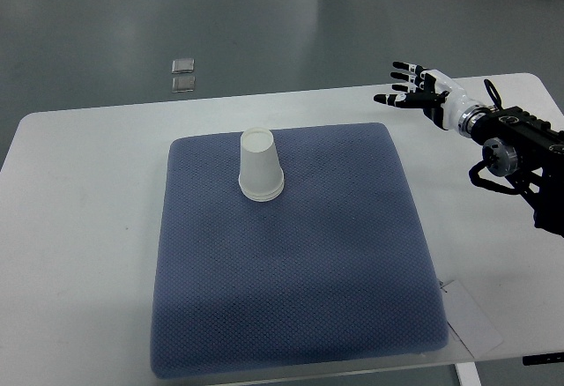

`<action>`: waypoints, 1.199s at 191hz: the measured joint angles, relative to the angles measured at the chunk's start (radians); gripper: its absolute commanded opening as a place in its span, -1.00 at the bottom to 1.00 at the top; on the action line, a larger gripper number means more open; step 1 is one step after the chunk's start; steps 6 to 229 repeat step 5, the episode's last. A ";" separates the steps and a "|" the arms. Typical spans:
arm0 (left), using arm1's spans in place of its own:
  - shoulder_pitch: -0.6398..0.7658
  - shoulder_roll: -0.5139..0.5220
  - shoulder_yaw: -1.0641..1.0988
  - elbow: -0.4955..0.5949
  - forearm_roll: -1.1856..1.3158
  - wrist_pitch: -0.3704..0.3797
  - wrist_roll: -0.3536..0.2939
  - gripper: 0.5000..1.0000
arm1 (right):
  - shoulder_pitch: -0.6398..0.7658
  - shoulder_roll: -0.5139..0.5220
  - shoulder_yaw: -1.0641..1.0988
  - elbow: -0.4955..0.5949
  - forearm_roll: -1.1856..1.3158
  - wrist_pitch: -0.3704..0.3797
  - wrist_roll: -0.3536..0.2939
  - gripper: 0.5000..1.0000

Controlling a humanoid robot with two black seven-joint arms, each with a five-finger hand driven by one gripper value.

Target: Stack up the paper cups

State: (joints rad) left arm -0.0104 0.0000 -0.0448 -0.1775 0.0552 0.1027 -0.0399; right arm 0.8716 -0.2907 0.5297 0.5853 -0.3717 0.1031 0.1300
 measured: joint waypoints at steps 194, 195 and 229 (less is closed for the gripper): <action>0.000 0.000 0.000 0.000 0.000 0.000 0.000 1.00 | -0.003 0.001 0.005 0.000 0.000 0.000 0.001 0.65; 0.000 0.000 0.000 0.000 0.000 0.000 0.000 1.00 | -0.003 0.001 0.005 0.000 0.000 0.000 0.001 0.65; 0.000 0.000 0.000 0.000 0.000 0.000 0.000 1.00 | -0.003 0.001 0.005 0.000 0.000 0.000 0.001 0.65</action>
